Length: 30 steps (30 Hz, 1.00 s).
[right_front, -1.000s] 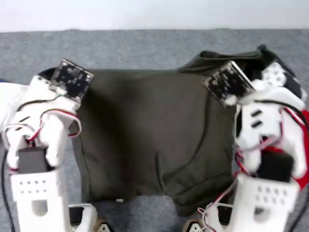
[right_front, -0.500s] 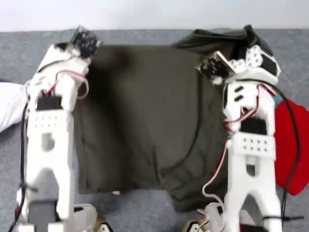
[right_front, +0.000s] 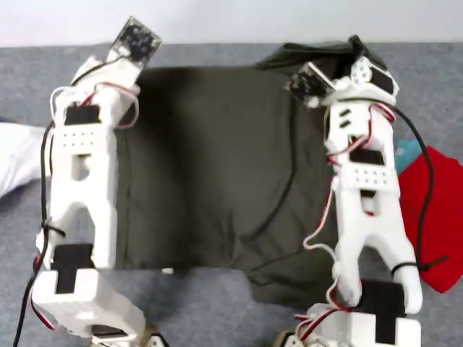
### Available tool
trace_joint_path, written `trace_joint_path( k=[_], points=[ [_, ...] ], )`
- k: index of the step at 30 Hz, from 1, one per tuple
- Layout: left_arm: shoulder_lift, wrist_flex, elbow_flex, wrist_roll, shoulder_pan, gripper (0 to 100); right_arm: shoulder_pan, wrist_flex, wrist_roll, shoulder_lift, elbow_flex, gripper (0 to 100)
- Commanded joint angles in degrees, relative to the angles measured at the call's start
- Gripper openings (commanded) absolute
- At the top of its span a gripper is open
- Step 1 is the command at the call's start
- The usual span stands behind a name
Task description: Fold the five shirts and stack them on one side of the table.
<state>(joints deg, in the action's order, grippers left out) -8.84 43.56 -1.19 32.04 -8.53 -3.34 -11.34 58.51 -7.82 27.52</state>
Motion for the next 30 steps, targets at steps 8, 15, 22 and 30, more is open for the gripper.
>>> trace_joint_path(
  k=[8, 15, 22, 30],
  points=[
    [0.35, 17.23, -2.95, 0.44, -1.14, 0, 0.13, 29.23, 0.53, -11.12, -3.87, 1.0],
    [0.35, 18.02, -5.41, 5.80, -5.98, 0, -0.22, 38.37, 0.53, -16.92, -3.87, 1.0],
    [-0.18, 18.02, -15.69, 8.09, -8.44, 0, 0.04, 37.49, 0.62, -17.63, -3.96, 1.0],
    [-4.75, 15.65, -16.66, 8.18, -7.38, 1, 0.40, 22.99, 5.63, -17.36, -3.96, 1.0]
  ],
)
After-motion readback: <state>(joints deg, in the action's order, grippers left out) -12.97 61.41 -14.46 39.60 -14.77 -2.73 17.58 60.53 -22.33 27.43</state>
